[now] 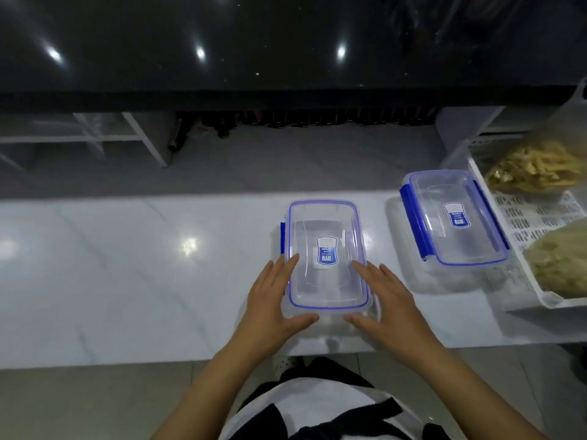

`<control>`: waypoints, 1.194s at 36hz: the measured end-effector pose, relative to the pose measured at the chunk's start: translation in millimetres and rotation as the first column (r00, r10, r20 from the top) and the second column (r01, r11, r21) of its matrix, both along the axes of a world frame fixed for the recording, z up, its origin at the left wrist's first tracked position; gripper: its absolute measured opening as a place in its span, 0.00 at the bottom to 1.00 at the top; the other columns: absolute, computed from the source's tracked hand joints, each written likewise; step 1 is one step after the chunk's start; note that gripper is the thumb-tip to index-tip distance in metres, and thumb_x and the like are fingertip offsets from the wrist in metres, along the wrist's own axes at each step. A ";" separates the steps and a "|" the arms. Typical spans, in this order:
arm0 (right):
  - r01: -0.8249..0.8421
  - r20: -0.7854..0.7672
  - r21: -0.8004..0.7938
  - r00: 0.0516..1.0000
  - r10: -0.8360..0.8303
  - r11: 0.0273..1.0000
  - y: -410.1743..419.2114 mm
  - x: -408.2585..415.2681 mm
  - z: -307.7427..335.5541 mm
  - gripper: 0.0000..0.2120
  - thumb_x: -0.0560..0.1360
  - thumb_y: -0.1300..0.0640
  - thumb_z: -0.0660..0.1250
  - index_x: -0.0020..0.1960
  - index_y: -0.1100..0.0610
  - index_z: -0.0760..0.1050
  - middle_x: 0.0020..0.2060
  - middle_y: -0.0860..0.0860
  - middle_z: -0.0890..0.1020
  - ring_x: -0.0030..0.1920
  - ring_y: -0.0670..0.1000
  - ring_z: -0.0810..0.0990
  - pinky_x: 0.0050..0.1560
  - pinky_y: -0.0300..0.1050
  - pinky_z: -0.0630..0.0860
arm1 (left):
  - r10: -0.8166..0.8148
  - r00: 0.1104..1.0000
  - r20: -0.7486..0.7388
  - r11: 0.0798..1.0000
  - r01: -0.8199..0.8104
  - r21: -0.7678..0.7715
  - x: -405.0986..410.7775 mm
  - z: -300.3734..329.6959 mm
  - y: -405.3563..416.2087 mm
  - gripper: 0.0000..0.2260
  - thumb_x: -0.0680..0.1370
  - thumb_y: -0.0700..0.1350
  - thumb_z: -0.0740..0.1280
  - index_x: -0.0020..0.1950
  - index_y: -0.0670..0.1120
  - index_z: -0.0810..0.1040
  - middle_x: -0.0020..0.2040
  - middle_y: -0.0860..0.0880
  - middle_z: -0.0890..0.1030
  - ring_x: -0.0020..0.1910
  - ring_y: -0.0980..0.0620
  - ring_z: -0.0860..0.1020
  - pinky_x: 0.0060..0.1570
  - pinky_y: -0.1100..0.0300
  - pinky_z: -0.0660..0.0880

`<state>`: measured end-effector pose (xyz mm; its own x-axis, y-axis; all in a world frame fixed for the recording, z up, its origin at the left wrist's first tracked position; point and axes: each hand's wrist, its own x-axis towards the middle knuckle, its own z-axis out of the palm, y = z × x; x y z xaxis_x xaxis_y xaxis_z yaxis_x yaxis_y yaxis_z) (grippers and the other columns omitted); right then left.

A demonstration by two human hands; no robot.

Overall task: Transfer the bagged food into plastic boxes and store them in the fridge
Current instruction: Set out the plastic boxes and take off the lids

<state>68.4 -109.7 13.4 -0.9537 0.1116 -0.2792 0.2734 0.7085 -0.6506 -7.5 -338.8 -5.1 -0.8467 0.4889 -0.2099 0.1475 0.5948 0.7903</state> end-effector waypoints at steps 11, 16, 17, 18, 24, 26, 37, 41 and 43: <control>0.075 -0.169 -0.046 0.982 -0.081 0.996 -21.1 0.4 -16.1 0.38 0.70 0.38 0.70 0.76 0.41 0.59 0.78 0.43 0.57 0.77 0.37 0.39 0.77 0.57 0.49 | 0.053 0.999 0.001 0.995 -0.053 -0.090 -1.2 16.3 -5.3 0.45 0.71 0.58 0.76 0.80 0.63 0.51 0.81 0.61 0.49 0.80 0.60 0.44 0.79 0.54 0.49; 0.030 -0.228 0.019 0.973 -0.024 0.999 -33.5 -2.6 2.0 0.40 0.69 0.37 0.69 0.76 0.32 0.53 0.78 0.43 0.58 0.80 0.47 0.45 0.75 0.55 0.47 | 0.082 0.996 -0.017 0.993 -0.083 -0.082 -0.9 29.7 -22.4 0.44 0.70 0.65 0.73 0.77 0.69 0.48 0.81 0.64 0.49 0.80 0.62 0.44 0.79 0.48 0.53; 0.018 -0.239 0.031 0.971 -0.010 0.999 -38.4 -4.3 6.2 0.41 0.69 0.37 0.68 0.76 0.31 0.50 0.78 0.42 0.57 0.80 0.48 0.45 0.75 0.56 0.47 | 0.096 0.995 -0.022 0.991 -0.098 -0.087 -1.7 32.7 -28.0 0.44 0.69 0.67 0.71 0.77 0.69 0.48 0.80 0.65 0.49 0.79 0.63 0.45 0.79 0.47 0.55; 0.006 -0.250 0.041 0.968 0.004 0.999 -44.7 -6.9 9.8 0.42 0.69 0.36 0.68 0.76 0.30 0.49 0.78 0.40 0.56 0.80 0.48 0.45 0.75 0.56 0.46 | 0.111 0.993 -0.031 0.990 -0.113 -0.088 -2.9 35.7 -35.2 0.44 0.68 0.69 0.70 0.78 0.69 0.48 0.80 0.66 0.49 0.79 0.64 0.46 0.79 0.46 0.56; -0.053 -0.294 0.000 0.954 0.050 0.999 -115.8 -39.8 21.4 0.42 0.70 0.36 0.68 0.74 0.26 0.45 0.77 0.38 0.54 0.80 0.47 0.45 0.76 0.56 0.47 | 0.178 0.979 -0.096 0.981 -0.184 -0.060 -19.7 48.1 -110.8 0.44 0.67 0.69 0.70 0.76 0.71 0.49 0.80 0.66 0.52 0.79 0.62 0.49 0.77 0.43 0.60; -0.058 -0.311 -0.028 0.949 0.046 0.998 -150.6 -52.3 21.0 0.40 0.71 0.36 0.67 0.75 0.28 0.48 0.78 0.38 0.54 0.80 0.46 0.45 0.76 0.54 0.48 | 0.198 0.974 -0.111 0.978 -0.204 -0.049 -28.2 48.8 -144.9 0.44 0.67 0.68 0.72 0.77 0.69 0.51 0.80 0.64 0.54 0.79 0.59 0.53 0.75 0.41 0.63; -0.196 -0.217 -0.065 0.960 0.177 0.978 -359.1 -125.6 -20.9 0.38 0.73 0.36 0.68 0.74 0.30 0.48 0.80 0.40 0.48 0.79 0.45 0.42 0.77 0.53 0.47 | 0.214 0.968 -0.130 0.973 -0.223 -0.058 -99.0 7.9 -363.1 0.42 0.67 0.62 0.78 0.76 0.66 0.60 0.72 0.71 0.60 0.70 0.64 0.62 0.73 0.51 0.64; -0.171 -0.127 0.009 0.977 0.171 0.985 -406.9 -140.3 -46.6 0.40 0.72 0.31 0.63 0.77 0.34 0.47 0.81 0.43 0.49 0.80 0.50 0.41 0.77 0.54 0.44 | 0.170 0.976 -0.138 0.969 -0.191 -0.159 -122.5 -18.6 -411.4 0.43 0.67 0.64 0.77 0.77 0.66 0.58 0.79 0.60 0.60 0.77 0.53 0.59 0.76 0.46 0.58; -0.170 -0.090 0.058 0.980 0.175 0.984 -420.7 -142.1 -60.1 0.41 0.71 0.27 0.56 0.78 0.37 0.45 0.81 0.43 0.48 0.79 0.50 0.38 0.77 0.55 0.41 | 0.118 0.982 -0.151 0.959 -0.152 -0.238 -132.2 -30.8 -424.6 0.43 0.67 0.64 0.76 0.77 0.68 0.56 0.81 0.55 0.58 0.80 0.48 0.52 0.77 0.45 0.51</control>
<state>-73.7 -530.3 -46.7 -0.9816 -0.0456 -0.1855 0.0832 0.7721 -0.6300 -139.7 -763.4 -35.9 -0.9297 0.3155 -0.1900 0.1467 0.7906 0.5945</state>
